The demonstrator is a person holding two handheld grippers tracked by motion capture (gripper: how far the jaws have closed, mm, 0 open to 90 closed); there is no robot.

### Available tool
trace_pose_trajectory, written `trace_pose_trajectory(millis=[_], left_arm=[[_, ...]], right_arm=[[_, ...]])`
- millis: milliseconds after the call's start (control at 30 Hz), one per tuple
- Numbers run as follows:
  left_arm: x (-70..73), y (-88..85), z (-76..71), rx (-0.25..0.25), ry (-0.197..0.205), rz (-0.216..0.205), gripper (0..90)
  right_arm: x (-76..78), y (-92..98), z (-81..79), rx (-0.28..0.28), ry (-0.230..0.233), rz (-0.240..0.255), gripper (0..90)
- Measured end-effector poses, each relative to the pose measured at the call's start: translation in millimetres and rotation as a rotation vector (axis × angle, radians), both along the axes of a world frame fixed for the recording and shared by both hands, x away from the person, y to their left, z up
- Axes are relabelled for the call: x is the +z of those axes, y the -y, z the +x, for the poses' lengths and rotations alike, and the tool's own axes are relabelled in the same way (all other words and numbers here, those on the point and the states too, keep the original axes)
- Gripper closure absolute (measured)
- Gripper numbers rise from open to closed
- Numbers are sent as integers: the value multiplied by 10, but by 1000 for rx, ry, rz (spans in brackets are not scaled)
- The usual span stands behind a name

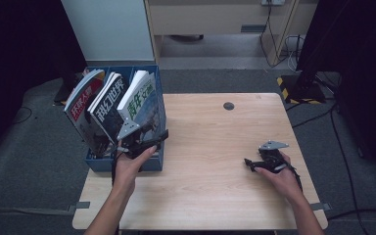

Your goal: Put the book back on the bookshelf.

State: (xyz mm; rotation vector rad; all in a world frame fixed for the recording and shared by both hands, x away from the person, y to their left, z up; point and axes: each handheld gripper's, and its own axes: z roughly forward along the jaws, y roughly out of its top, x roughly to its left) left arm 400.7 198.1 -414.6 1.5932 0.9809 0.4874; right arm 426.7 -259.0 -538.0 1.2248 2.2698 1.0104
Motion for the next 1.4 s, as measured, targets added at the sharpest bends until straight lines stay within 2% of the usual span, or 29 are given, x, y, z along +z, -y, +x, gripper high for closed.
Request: trace_pose_trajectory(millis=[667, 1067, 1400], left_arm=[[-50, 225, 103, -51, -41, 13, 119], [-85, 461, 138, -85, -58, 42, 69], [-178, 791, 179, -136, -86, 95, 58]], right_arm=[[0, 1, 1, 0, -1, 0, 214], [-1, 3, -4, 2, 0, -4, 207], [0, 1, -8, -3, -2, -4, 203]])
